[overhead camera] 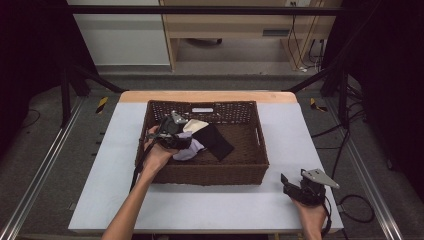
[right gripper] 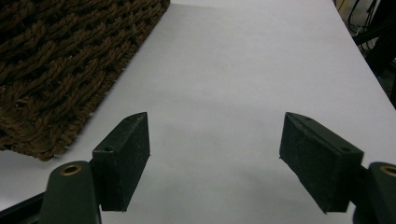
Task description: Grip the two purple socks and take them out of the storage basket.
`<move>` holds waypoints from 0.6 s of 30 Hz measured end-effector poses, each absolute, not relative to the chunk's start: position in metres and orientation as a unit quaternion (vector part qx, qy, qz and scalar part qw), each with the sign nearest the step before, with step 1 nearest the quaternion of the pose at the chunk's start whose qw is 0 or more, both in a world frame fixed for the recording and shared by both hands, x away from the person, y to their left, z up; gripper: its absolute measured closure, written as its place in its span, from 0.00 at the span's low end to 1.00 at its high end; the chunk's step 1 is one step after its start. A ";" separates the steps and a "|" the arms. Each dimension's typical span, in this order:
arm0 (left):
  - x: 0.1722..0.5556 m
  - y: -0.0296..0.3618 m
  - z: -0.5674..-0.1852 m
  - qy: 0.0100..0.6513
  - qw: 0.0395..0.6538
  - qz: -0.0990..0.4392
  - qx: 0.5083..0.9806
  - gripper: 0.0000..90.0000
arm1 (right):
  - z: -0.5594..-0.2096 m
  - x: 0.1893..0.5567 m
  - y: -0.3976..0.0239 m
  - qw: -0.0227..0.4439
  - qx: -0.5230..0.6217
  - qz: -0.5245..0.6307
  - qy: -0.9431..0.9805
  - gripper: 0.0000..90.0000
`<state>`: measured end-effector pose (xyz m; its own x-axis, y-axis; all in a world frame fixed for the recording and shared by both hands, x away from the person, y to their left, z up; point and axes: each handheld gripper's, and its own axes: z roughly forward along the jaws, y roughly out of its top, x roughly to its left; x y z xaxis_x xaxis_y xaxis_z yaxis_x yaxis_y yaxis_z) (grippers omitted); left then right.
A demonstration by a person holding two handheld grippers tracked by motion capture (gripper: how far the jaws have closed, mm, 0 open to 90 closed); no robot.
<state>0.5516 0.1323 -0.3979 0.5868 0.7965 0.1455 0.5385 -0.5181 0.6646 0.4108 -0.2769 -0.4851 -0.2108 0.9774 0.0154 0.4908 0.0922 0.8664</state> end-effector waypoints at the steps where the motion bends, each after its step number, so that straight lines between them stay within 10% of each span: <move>1: 0.551 0.132 -0.398 0.394 0.289 0.222 0.844 0.47 | -0.485 0.411 -0.277 0.310 0.546 0.393 0.672 0.27; 18: 0.558 0.128 -0.409 0.394 0.251 0.146 0.872 0.72 | -0.485 0.412 -0.279 0.297 0.553 0.396 0.670 0.27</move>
